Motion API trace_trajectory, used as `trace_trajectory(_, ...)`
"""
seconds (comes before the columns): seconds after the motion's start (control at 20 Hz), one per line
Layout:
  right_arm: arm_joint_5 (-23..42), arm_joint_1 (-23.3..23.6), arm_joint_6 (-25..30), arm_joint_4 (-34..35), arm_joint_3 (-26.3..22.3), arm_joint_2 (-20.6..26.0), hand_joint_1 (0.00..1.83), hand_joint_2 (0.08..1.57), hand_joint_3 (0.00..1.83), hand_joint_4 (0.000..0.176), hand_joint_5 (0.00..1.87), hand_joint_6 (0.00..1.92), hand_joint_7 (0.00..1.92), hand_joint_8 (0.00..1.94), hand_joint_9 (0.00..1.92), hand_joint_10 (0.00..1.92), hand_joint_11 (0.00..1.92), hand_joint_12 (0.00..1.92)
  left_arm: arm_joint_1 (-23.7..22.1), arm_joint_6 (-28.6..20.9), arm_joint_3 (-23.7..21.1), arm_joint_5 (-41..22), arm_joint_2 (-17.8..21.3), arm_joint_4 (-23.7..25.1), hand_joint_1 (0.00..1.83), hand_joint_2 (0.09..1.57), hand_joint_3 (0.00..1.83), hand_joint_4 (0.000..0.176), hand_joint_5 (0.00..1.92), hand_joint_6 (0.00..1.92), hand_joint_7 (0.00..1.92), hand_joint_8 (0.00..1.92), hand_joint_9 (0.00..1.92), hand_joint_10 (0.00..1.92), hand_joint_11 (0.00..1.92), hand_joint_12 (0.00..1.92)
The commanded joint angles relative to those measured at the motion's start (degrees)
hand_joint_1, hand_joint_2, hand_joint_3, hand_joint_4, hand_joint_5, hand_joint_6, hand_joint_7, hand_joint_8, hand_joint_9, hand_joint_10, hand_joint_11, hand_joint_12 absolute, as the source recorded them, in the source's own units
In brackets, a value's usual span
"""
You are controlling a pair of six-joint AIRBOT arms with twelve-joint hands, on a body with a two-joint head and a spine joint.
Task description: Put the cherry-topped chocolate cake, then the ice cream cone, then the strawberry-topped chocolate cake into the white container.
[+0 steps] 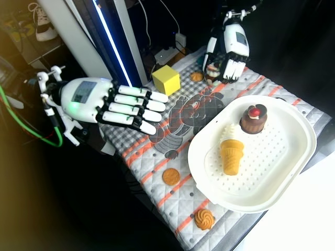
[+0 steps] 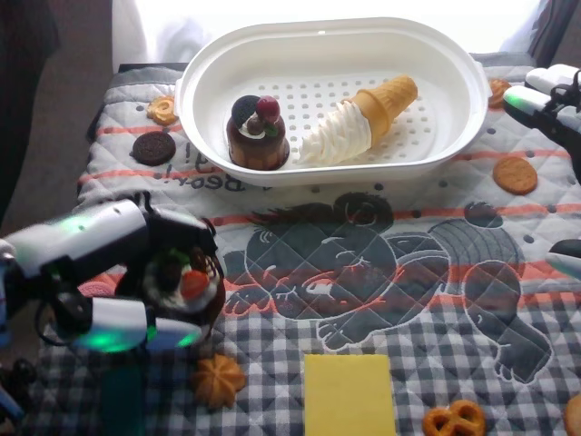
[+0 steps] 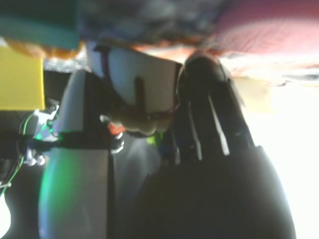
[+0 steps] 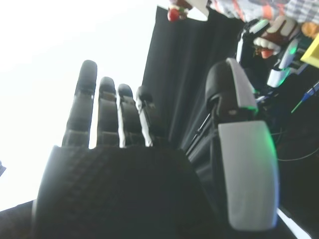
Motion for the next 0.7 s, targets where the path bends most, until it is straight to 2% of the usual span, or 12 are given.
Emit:
trace_trajectory(0.0,7.67,0.29,0.25,0.01,-0.06,0.09,0.73,1.19,0.00,0.000,0.00,0.00,0.00,0.00,0.05,0.07,0.00,0.60,-1.09,-0.50,-0.20,-10.31,1.03,-0.13,1.20,1.25,0.00,0.000,0.75,1.10,0.75,1.65,0.76,1.92,0.83,1.92)
trace_trajectory(0.15,7.91,0.04,0.36,0.18,-0.07,-0.15,0.74,1.20,0.00,0.000,0.00,0.00,0.00,0.00,0.05,0.08,0.00,0.59,-4.34,-0.48,0.53,-12.70,0.94,-0.03,1.19,1.27,0.00,0.000,0.71,1.16,0.71,1.70,0.68,1.92,0.76,1.92)
trace_trajectory(0.25,8.08,-0.04,0.37,0.20,-0.07,-0.23,0.71,1.20,0.00,0.000,0.00,0.00,0.00,0.00,0.04,0.07,0.00,0.60,-7.48,-0.47,2.11,-11.82,-0.45,-0.05,1.20,1.25,0.00,0.000,0.74,1.07,0.74,1.67,0.87,1.92,0.95,1.92)
trace_trajectory(0.35,8.26,-0.27,0.38,0.31,-0.06,-0.27,0.70,1.20,0.00,0.000,0.00,0.00,0.00,0.00,0.04,0.08,0.00,0.64,-12.87,-0.47,5.72,-7.97,-3.74,-0.11,1.20,1.25,0.00,0.000,0.77,1.06,0.72,1.68,0.74,1.92,0.82,1.92)
trace_trajectory(0.4,8.31,-0.31,0.38,0.31,-0.05,-0.29,0.68,1.20,0.00,0.000,0.00,0.00,0.00,0.00,0.04,0.07,0.00,0.67,-15.22,-0.45,7.27,-5.77,-5.12,-0.11,1.15,1.19,0.00,0.000,0.86,1.12,0.83,1.87,0.91,1.92,0.97,1.92)
trace_trajectory(0.45,8.36,-0.35,0.38,0.32,-0.04,-0.31,0.68,1.20,0.00,0.000,0.00,0.00,0.00,0.00,0.04,0.07,0.00,0.68,-18.44,-0.18,9.28,-2.90,-6.94,-0.04,1.14,1.18,0.00,0.000,0.86,1.15,0.85,1.91,0.96,1.92,1.02,1.92)
trace_trajectory(0.5,8.38,-0.39,0.38,0.32,-0.01,-0.33,0.66,1.20,0.00,0.000,0.00,0.00,0.00,0.00,0.04,0.07,0.00,0.68,-21.10,0.42,11.14,-0.32,-8.61,-0.08,1.18,1.23,0.03,0.000,0.74,1.34,0.74,1.59,0.85,1.92,0.91,1.92)
trace_trajectory(0.55,8.42,-0.47,0.38,0.33,0.02,-0.36,0.66,1.20,0.00,0.000,0.00,0.00,0.00,0.00,0.04,0.07,0.00,0.68,-23.10,1.58,12.95,1.74,-10.42,-1.36,1.20,1.25,0.02,0.000,0.73,1.19,0.74,1.64,0.74,1.89,0.77,1.92)
trace_trajectory(0.6,8.42,-0.49,0.38,0.33,0.06,-0.36,0.68,1.20,0.00,0.000,0.00,0.00,0.00,0.00,0.04,0.07,0.00,0.68,-24.17,2.71,14.17,2.62,-11.65,-2.46,1.31,1.23,0.00,0.000,0.66,1.36,0.78,1.37,0.73,1.59,0.61,1.75)
trace_trajectory(0.65,8.42,-0.49,0.43,0.33,0.13,-0.39,0.69,1.20,0.00,0.000,0.00,0.00,0.00,0.00,0.04,0.07,0.00,0.73,-25.09,4.80,15.03,3.32,-12.61,-4.09,1.33,1.23,0.00,0.000,0.68,1.39,0.79,1.30,0.73,1.51,0.53,1.70)
